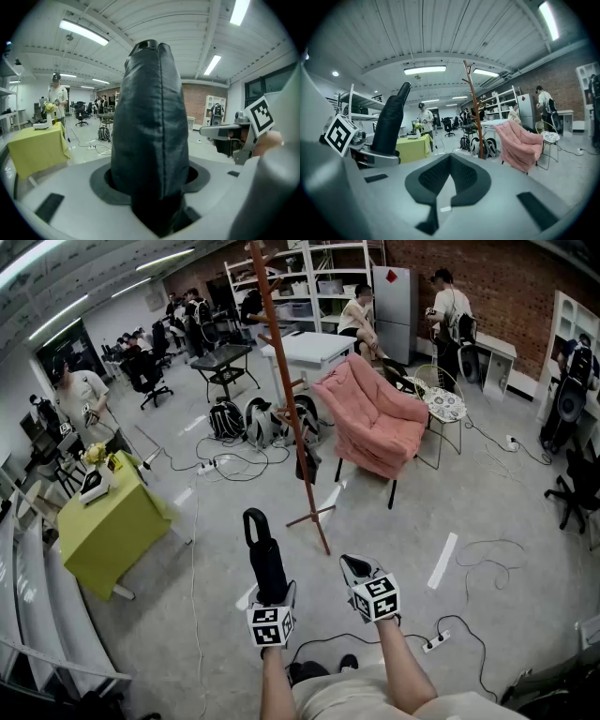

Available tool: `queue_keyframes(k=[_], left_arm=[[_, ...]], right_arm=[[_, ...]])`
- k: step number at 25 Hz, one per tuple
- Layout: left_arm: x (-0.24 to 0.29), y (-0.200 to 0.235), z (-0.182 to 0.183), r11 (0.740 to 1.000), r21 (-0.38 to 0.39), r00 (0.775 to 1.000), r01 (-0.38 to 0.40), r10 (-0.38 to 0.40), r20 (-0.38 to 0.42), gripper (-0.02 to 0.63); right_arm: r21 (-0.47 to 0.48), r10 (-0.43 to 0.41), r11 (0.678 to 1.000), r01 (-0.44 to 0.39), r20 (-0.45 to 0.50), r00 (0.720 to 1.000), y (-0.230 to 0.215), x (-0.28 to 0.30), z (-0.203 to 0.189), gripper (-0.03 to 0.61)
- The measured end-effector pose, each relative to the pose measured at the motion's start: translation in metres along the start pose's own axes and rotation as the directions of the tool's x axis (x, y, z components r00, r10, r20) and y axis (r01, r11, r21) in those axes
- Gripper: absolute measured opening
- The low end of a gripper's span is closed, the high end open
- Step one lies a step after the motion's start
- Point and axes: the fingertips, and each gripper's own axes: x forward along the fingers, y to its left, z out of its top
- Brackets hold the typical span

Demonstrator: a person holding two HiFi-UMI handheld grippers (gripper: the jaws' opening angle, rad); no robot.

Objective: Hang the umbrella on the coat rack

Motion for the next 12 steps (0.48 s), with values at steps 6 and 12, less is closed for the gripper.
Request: queue_keyframes(k=[6, 12], left_arm=[[-0.006, -0.005, 0.005, 1.000, 0.002, 1.000, -0.008, 0.008, 0.010, 0.259], [-0.015, -0.013, 0.003, 1.000, 0.007, 1.000, -0.013, 0.013, 0.011, 0.259]], right_arm=[[0.001, 0.018, 1.000, -0.018, -0.004, 1.000, 0.002, -0.007, -0.004, 0.003], [0.076, -0.001, 0.997, -0.002, 0.036, 0.999, -0.012, -0.018, -0.004, 0.003]])
